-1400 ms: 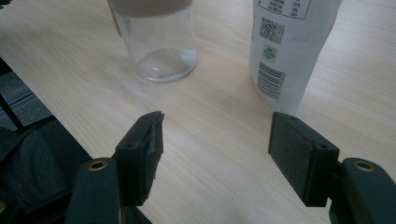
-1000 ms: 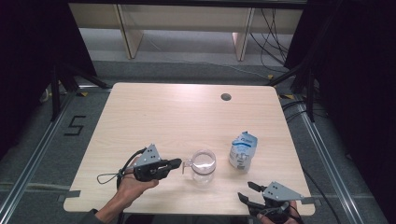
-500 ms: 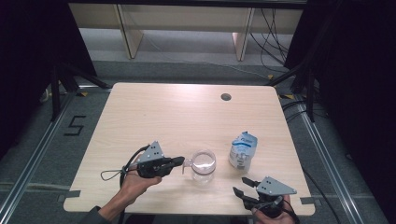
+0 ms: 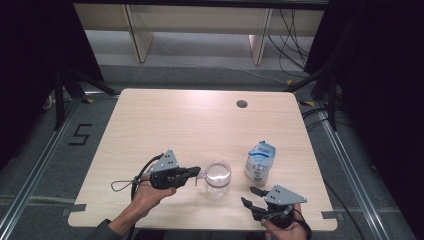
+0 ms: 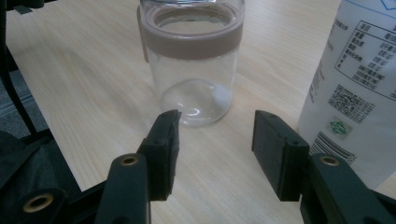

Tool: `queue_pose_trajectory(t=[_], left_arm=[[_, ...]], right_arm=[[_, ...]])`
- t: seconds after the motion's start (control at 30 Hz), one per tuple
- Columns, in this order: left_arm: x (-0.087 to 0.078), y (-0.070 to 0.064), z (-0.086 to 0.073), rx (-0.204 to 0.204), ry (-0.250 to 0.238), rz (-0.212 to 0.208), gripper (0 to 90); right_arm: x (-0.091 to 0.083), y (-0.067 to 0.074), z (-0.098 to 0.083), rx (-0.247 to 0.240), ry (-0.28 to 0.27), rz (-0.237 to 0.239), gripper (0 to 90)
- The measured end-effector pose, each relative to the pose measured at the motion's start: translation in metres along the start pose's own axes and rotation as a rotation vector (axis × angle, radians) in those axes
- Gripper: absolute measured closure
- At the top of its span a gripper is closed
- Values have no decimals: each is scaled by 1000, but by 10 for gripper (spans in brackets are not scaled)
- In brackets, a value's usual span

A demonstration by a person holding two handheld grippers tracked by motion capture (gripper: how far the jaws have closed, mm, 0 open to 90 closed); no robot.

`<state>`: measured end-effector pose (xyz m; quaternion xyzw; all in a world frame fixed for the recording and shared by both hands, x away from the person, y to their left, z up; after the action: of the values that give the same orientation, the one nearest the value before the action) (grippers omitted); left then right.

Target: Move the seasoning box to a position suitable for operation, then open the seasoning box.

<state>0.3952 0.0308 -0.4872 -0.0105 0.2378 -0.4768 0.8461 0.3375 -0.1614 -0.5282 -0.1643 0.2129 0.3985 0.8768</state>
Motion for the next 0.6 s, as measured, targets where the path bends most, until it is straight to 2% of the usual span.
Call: queue_pose_trajectory(t=[0.1, 0.23, 0.27, 0.33, 0.4, 0.43, 0.47, 0.5, 0.6], left_arm=[[0, 0, 2, -6, -6, 1, 891], [1, -2, 2, -2, -4, -3, 891], [1, -3, 2, -1, -5, -6, 889], [2, -5, 3, -5, -12, -17, 888], [3, -5, 4, -5, -14, -17, 888], [3, -4, 4, -4, -8, -9, 888], [4, -5, 4, -7, -9, -9, 888], [4, -5, 4, -2, -7, -9, 889], [5, -6, 4, 0, -10, -20, 888]], right_arm=[[3, 1, 1, -12, 3, 14, 522], [4, 1, 2, -16, 0, 8, 522], [4, 5, 2, 13, 7, 16, 521], [6, 3, 3, -17, -4, 17, 519], [6, 3, 2, -17, 4, 15, 519], [7, 1, 3, -34, 2, 13, 519], [7, 2, 2, -4, 5, 11, 519], [8, 4, 2, 3, 10, 13, 520], [9, 4, 4, -18, 7, 15, 530]])
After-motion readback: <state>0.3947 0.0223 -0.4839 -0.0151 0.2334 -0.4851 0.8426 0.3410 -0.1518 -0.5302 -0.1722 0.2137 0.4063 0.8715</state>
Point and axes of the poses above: each handheld gripper's, and its own axes: x roughly forward along the jaws, z roughly out of its top, y roughly to its left, the point moved 10 cm from there along x, roughly forward along the jaws, and after that the axes turned 8 degrees about -x, right-handed, at the moved point
